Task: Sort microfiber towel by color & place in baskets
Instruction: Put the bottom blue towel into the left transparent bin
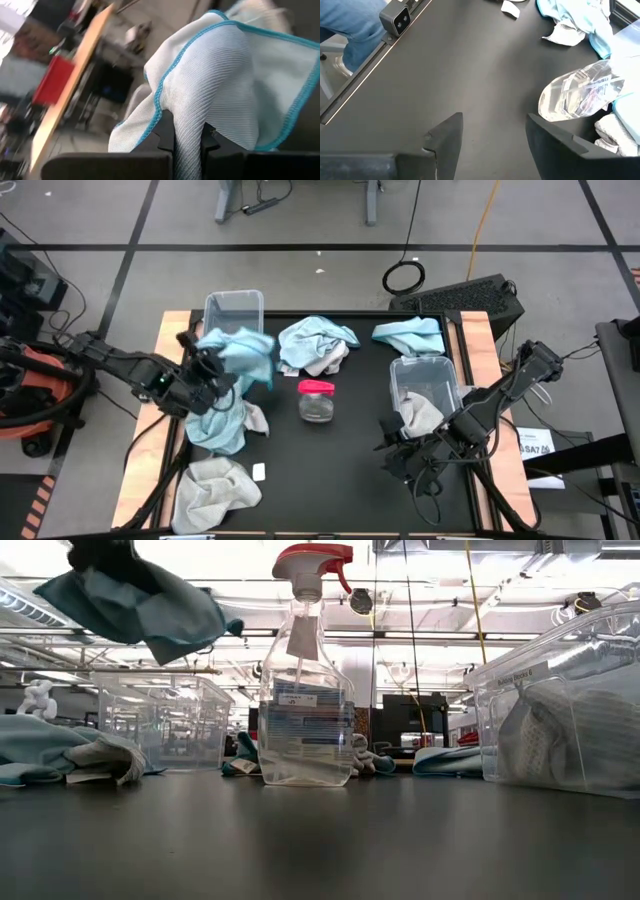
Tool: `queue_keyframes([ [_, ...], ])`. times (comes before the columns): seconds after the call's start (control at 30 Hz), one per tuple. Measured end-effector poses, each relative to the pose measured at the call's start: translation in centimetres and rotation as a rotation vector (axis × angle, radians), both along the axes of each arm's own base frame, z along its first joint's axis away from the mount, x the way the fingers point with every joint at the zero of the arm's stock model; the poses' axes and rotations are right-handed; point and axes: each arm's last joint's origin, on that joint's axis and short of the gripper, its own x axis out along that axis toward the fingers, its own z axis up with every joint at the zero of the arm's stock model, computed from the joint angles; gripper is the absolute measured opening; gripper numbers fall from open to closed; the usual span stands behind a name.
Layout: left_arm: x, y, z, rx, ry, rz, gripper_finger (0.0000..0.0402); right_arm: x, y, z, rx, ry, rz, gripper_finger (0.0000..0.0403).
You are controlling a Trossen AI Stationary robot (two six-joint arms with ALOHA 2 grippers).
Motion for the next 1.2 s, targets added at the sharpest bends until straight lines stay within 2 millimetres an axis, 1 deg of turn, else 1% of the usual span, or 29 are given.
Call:
queue_keyframes([
  [0.07,-0.5,0.7,0.0,-0.001,-0.008,0.064,0.002,0.0,0.0,0.0,-0.002,-0.002,-0.001,0.0208],
  [0.17,-0.7,1.7,0.0,0.002,-0.003,0.15,0.0021,0.0,0.0,0.0,-0.002,-0.003,0.0,0.0208],
  [0.27,-0.6,2.7,0.0,0.006,0.005,0.228,0.0022,0.0,0.0,0.0,-0.002,-0.004,0.0,0.0208],
  [0.47,0.0,4.4,-0.4,0.02,0.097,0.345,0.0023,0.0,0.0,0.0,-0.013,-0.014,-0.012,0.0208],
  [0.57,0.7,5.1,-0.7,0.0,0.163,0.36,0.0024,0.0,0.0,0.0,-0.013,-0.014,-0.012,0.0208],
  [0.7,2.0,6.0,-1.1,-0.029,0.208,0.359,0.0024,0.1,0.0,0.0,-0.013,-0.014,-0.012,0.0208],
  [0.93,4.2,8.3,-2.2,-0.048,0.306,0.367,0.0024,0.0,0.0,0.0,-0.009,-0.014,-0.016,0.0208],
  [1.07,4.9,9.7,-3.0,-0.087,0.38,0.385,0.0024,0.0,0.0,0.0,0.003,-0.012,-0.03,0.0208],
  [1.2,5.6,10.9,-3.9,-0.153,0.411,0.383,0.0025,0.0,0.0,0.0,0.005,-0.012,-0.031,0.0208],
])
